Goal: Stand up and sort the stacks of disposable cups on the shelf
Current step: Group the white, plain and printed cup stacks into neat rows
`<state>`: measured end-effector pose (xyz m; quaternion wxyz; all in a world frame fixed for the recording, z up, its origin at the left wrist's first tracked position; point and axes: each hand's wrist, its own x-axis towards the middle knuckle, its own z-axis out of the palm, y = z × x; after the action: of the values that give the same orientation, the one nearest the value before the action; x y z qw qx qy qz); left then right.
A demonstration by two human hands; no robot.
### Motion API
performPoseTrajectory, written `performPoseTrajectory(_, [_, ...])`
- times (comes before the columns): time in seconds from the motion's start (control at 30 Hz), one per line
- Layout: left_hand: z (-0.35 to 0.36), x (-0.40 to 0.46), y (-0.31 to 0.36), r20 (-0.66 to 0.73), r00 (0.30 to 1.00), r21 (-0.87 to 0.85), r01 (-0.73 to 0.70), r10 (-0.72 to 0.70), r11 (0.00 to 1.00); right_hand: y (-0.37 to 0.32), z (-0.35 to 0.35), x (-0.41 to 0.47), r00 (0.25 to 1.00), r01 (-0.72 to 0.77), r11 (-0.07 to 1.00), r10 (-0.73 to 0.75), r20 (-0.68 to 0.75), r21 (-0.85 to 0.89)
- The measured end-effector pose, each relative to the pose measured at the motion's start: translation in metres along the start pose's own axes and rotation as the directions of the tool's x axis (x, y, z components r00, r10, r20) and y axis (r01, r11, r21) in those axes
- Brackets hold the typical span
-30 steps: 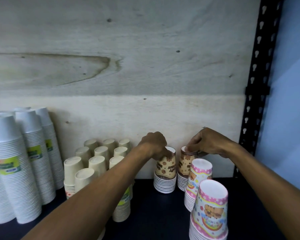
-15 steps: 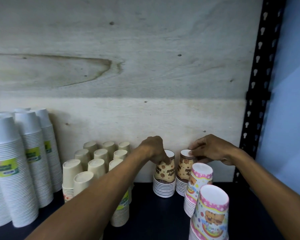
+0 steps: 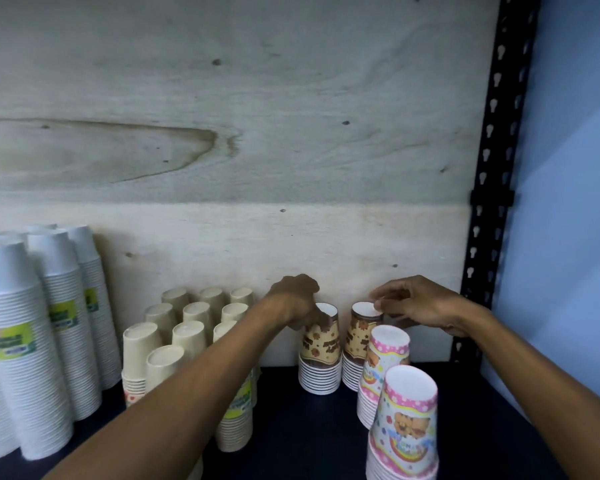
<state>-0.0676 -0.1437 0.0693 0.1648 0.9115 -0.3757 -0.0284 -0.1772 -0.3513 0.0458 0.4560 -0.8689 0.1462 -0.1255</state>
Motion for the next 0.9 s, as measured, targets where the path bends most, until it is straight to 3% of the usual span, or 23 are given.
performPoseTrajectory(0.13, [-0.008,-0.026,0.009,-0.156,0.981,-0.152,-0.141,0.117,0.978,0.0,-0.012,-0.02,0.999,0.007,0.999,-0.01,-0.051,-0.053])
performPoseTrajectory(0.4, [0.019,-0.092,0.032,0.094,0.958,-0.424,-0.206,0.269,0.882,0.005,-0.01,-0.066,0.991,-0.023,1.0,0.022,0.129,0.004])
performPoseTrajectory(0.5, [0.036,-0.104,0.037,0.113,0.939,-0.421,-0.252,0.326,0.871,0.009,0.0,-0.073,0.994,-0.009,0.999,0.004,0.111,0.045])
performPoseTrajectory(0.7, [0.067,-0.103,0.035,-0.085,0.944,-0.319,-0.328,0.318,0.889,0.017,0.009,-0.08,1.0,0.004,0.988,-0.003,-0.008,0.154])
performPoseTrajectory(0.9, [0.073,-0.102,0.027,-0.134,0.954,-0.399,-0.299,0.268,0.867,0.024,-0.006,-0.095,1.0,0.016,0.997,-0.016,-0.003,0.071])
